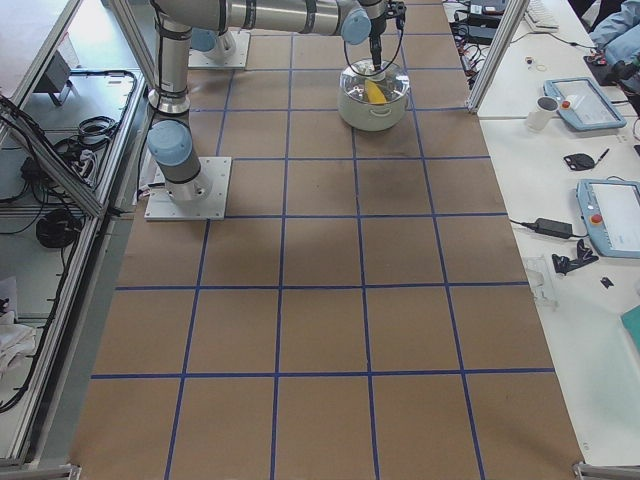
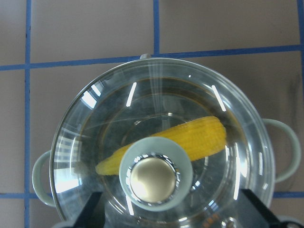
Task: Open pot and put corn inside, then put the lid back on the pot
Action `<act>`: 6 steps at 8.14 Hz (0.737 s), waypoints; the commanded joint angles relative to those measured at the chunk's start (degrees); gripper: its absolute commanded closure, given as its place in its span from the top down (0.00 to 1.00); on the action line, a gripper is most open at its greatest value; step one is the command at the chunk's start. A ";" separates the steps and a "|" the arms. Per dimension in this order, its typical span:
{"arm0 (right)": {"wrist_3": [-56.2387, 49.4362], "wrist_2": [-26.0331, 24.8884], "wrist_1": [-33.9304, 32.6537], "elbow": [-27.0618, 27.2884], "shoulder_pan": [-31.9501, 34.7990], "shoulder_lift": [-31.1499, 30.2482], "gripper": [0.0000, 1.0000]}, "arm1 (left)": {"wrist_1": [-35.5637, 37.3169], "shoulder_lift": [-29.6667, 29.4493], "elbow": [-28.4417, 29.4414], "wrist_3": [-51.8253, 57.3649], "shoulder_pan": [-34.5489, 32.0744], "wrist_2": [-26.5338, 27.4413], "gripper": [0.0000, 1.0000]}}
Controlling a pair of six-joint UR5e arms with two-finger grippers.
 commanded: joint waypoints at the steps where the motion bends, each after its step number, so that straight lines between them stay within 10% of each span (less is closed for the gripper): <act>1: -5.26 0.62 15.60 1.21 -5.87 -10.03 1.00 | 0.00 0.00 -0.06 0.00 -0.09 0.00 1.00; 6: -19.27 0.97 35.89 3.24 -16.01 -23.35 1.00 | -1.31 0.09 0.64 0.09 -0.18 -0.09 1.00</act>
